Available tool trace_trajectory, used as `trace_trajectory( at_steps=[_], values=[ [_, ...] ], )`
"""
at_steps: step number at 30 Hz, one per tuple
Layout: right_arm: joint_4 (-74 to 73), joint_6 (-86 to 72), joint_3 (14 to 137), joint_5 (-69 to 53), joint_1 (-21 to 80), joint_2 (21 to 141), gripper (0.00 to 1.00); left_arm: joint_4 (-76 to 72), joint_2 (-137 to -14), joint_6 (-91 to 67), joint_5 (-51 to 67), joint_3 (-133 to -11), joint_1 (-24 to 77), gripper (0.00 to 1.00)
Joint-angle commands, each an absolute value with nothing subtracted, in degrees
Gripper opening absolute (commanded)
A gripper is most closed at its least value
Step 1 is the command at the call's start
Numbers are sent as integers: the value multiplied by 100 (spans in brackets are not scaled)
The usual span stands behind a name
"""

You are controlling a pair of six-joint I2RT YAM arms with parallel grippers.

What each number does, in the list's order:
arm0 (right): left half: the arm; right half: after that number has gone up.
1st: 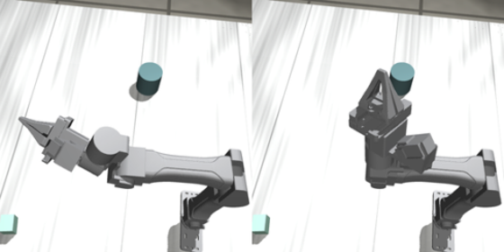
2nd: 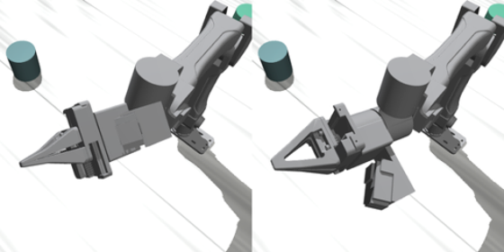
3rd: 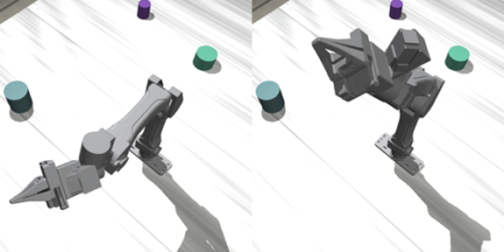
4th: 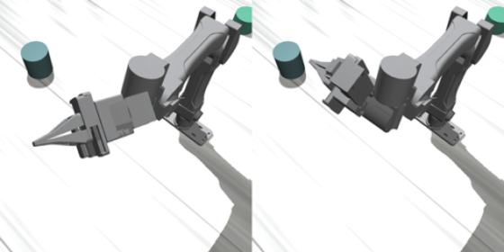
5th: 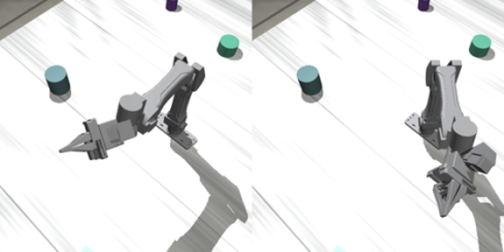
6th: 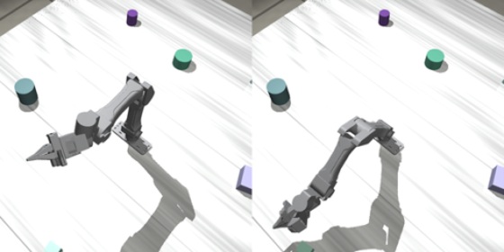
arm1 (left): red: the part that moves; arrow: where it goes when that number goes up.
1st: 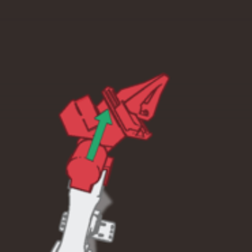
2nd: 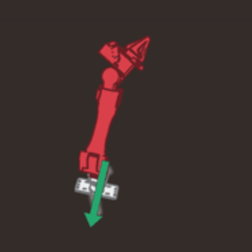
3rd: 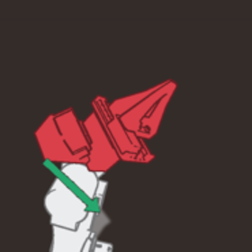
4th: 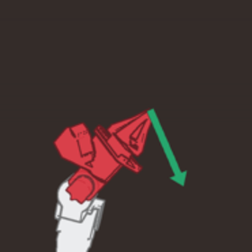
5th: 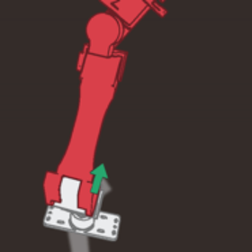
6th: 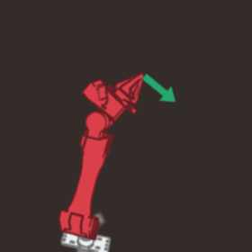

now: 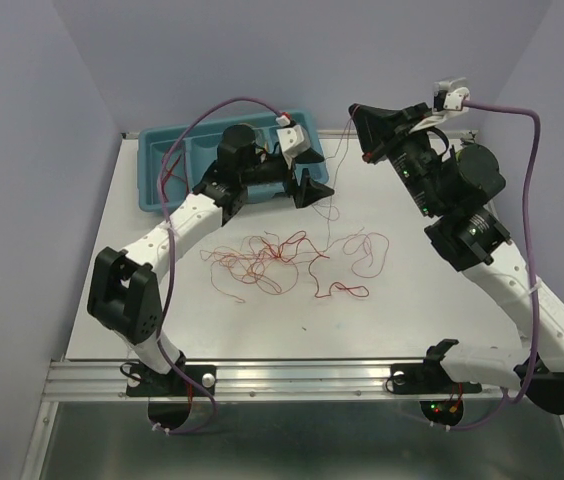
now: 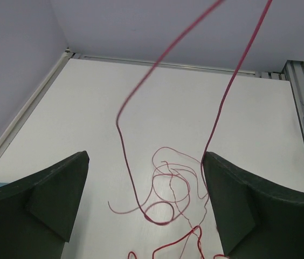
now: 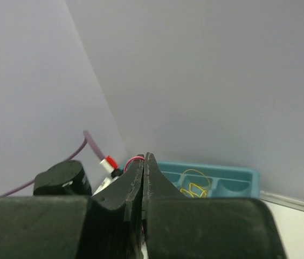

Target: Untangle the cables

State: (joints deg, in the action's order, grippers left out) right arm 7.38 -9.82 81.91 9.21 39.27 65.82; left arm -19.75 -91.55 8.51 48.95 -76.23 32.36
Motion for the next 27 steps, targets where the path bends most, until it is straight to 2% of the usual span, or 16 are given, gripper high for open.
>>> trace_trajectory(
  at_steps=[1, 6, 12, 19, 25, 26, 27],
  values=[
    [730, -870, 8253, 72, 3911, 6679, 1, -1898, -9167, 817, 6036, -8016, 2971, 99],
    [738, -879, 8323, -316, 3911, 6802, 1, -2364, -9026, 642, 6362, -7743, 2734, 99],
    [738, -888, 8420, -352, 3911, 6969, 1, -2347, -9176, 633, 7646, -7734, 2742, 99],
    [756, -896, 8525, -439, 3911, 7066, 0, -2355, -9378, 712, 7673, -7664, 2926, 99],
    [984, -984, 8473, -431, 3911, 6988, 1, -2215, -9562, 896, 6847, -7672, 3269, 98],
    [1063, -1002, 8438, -439, 3911, 6961, 1, -2189, -9597, 905, 6812, -7682, 3322, 98],
    [1185, -1019, 8377, -431, 3920, 6891, 0, -2171, -9641, 888, 6751, -7699, 3348, 92]
  ],
)
